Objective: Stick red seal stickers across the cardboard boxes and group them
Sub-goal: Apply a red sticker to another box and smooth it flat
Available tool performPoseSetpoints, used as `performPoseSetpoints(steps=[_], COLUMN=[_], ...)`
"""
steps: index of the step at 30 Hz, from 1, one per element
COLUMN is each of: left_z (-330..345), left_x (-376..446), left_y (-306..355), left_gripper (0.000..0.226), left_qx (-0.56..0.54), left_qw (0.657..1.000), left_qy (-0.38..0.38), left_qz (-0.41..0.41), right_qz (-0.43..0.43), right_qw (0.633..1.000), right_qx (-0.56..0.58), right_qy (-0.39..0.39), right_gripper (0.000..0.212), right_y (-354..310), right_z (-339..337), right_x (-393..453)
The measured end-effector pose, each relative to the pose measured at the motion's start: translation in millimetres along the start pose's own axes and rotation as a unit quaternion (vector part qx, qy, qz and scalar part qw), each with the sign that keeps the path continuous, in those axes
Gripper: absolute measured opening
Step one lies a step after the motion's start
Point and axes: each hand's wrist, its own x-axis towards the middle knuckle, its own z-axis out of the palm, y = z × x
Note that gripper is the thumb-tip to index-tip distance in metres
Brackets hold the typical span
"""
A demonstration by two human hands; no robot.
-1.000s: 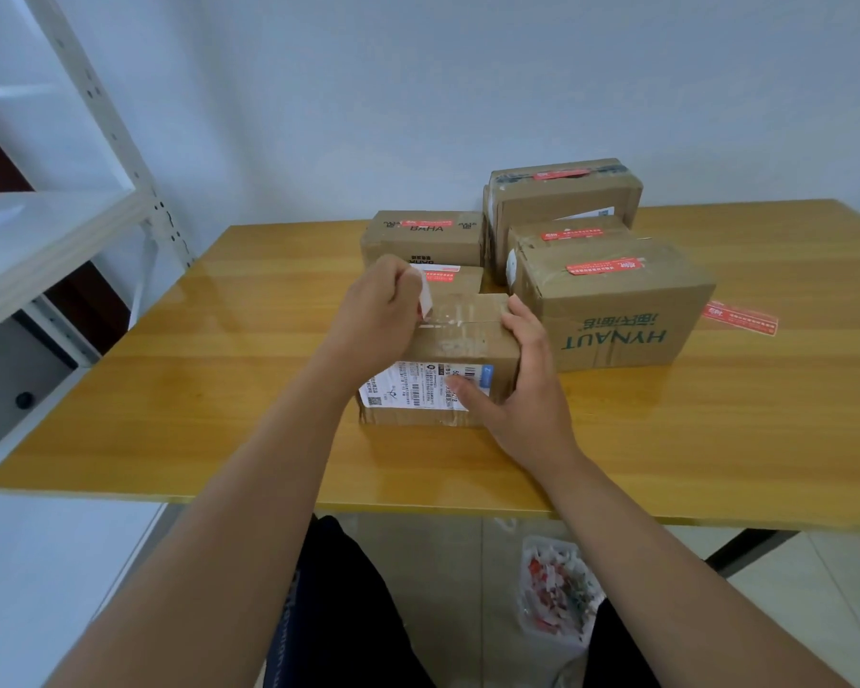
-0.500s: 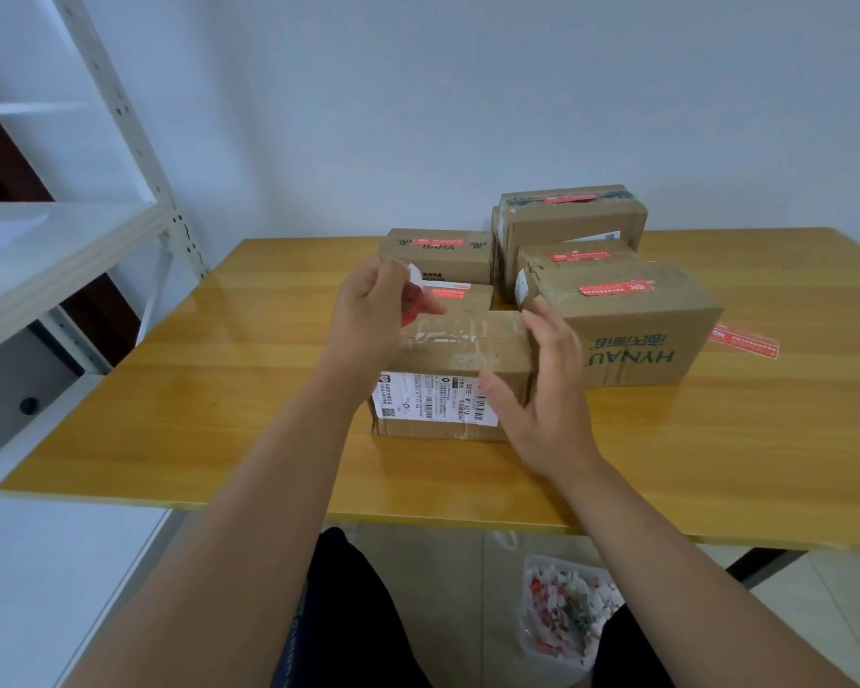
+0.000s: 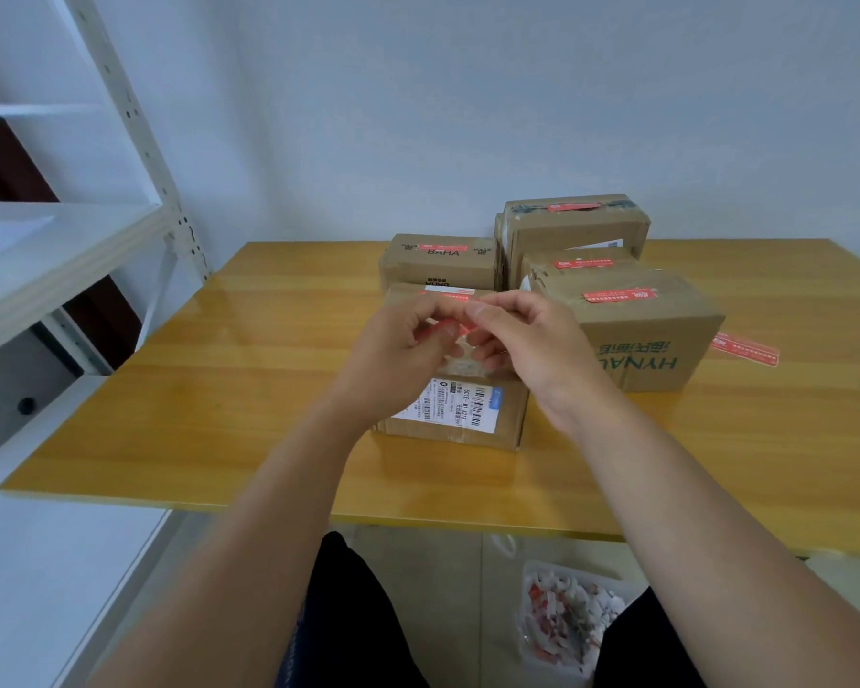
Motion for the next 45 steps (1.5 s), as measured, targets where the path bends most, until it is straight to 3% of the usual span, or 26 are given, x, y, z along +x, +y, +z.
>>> performPoseSetpoints(steps=[3,7,12,18,23,27,32,45], left_z=[-4.7,-12.3,-18.5,-16.7,-18.5,-17.6,-12.1,-7.7], left_x=[3.0,12.2,20.8,22.2,23.5,22.9,20.5,29.5], left_y=[-2.0,-4.7,-13.5,-24.1,-25.5,-28.3,-24.8,-36.3], left_gripper=[0.029,0.028,0.004,0.007,0.017,0.009,0.016,0.016], left_qx=[0.037,0.01,-0.028,-0.014,0.048,0.068,0.157,0.2], left_qw=[0.999,0.998,0.989,0.983,0.983,0.979,0.97,0.96], left_qy=[-0.006,0.048,0.087,0.087,0.035,0.072,0.092,0.096], left_qz=[0.009,-0.049,-0.115,-0.16,-0.171,-0.179,-0.161,-0.168], right_qz=[0.003,-0.022,-0.074,-0.06,-0.058,-0.049,-0.052,-0.104], right_qw=[1.0,0.999,0.973,0.936,0.929,0.922,0.906,0.871], right_qx=[-0.011,-0.041,-0.204,-0.344,-0.363,-0.384,-0.42,-0.476], right_qy=[-0.007,0.022,0.083,0.054,0.047,0.015,0.003,0.053], right_gripper=[0.01,0.01,0.02,0.023,0.026,0.031,0.031,0.029], right_y=[-5.7,-14.2,-11.7,7.5,10.6,6.1,5.2,23.5], right_z=[-2.7,-1.4,2.0,6.9,4.5,4.3,6.6,8.2], right_x=[3.5,6.1,10.3,18.3,27.0,29.7,31.0,33.7])
